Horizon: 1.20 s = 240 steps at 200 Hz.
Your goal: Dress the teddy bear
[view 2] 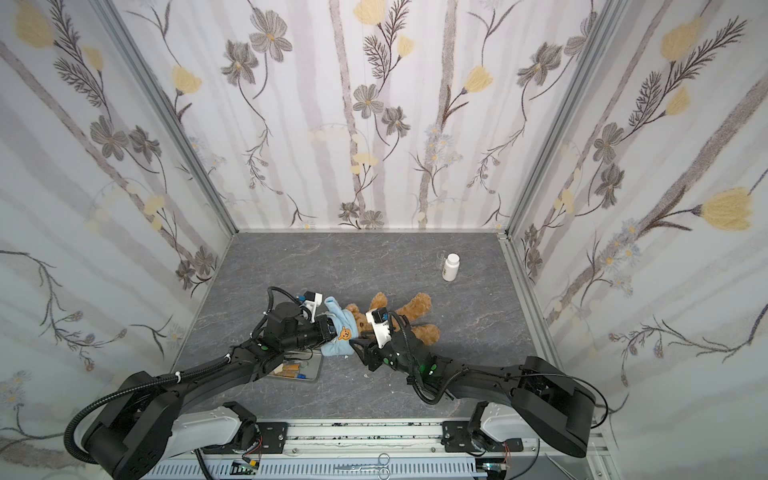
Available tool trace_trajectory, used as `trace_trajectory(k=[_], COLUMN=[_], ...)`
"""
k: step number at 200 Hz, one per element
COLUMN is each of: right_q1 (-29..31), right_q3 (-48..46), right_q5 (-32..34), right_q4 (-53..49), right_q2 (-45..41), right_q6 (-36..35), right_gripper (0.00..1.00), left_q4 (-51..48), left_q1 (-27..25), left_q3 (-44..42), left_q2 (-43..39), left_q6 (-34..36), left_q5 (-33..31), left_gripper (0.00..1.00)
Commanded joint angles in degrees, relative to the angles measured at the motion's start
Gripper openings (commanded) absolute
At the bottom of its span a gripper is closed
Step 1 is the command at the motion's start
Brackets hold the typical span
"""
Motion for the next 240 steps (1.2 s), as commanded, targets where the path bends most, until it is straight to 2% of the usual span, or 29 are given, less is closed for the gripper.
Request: trace_trajectory(k=[1, 21, 56, 76, 105, 128, 161, 187, 211, 240], right_q1=[0.3, 0.3, 0.4, -0.4, -0.9, -1.0, -0.9, -0.9, -0.8, -0.9], right_q3=[0.9, 0.8, -0.1, -1.1, -3.1, -3.6, -4.5, -4.2, -4.2, -4.9], right_q5=[-1.1, -0.7, 4.3, 6.5, 4.6, 3.1, 2.6, 1.9, 2.0, 4.3], right_q4=[2.9, 3.3, 1.3, -1.6, 1.1, 3.0, 4.6, 5.2, 5.2, 2.3], right_q2=[2.2, 3.5, 3.2, 2.8, 3.1, 3.2, 2.7, 2.5, 2.5, 1.5], right_q6=[2.5, 3.8, 4.9, 4.7, 3.7, 3.3, 2.9, 3.1, 3.0, 2.2], right_gripper=[0.39, 0.32, 0.0, 0.0, 0.0, 0.0, 0.0, 0.0, 0.0, 0.0], left_q4=[2.4, 2.5, 2.5, 2.5, 2.5, 2.7, 2.9, 3.1, 3.3, 3.3], left_q1=[-0.3, -0.5, -0.6, -0.6, -0.4, -0.3, -0.2, -0.2, -0.2, -0.1], left_q3=[0.6, 0.6, 0.3, -0.1, 0.2, 0.5, 0.7, 1.0, 1.3, 1.2], left_q2=[0.0, 0.3, 0.5, 0.2, 1.1, 1.8, 1.9, 3.3, 3.9, 3.5], left_q6=[-0.7, -0.7, 0.0, 1.5, 3.3, 4.0, 4.3, 4.5, 4.6, 5.1], left_q5=[-0.3, -0.3, 0.0, 0.1, 1.6, 2.3, 2.7, 2.9, 3.0, 3.6], left_gripper=[0.0, 0.0, 0.0, 0.0, 0.17, 0.26, 0.28, 0.19, 0.0, 0.0])
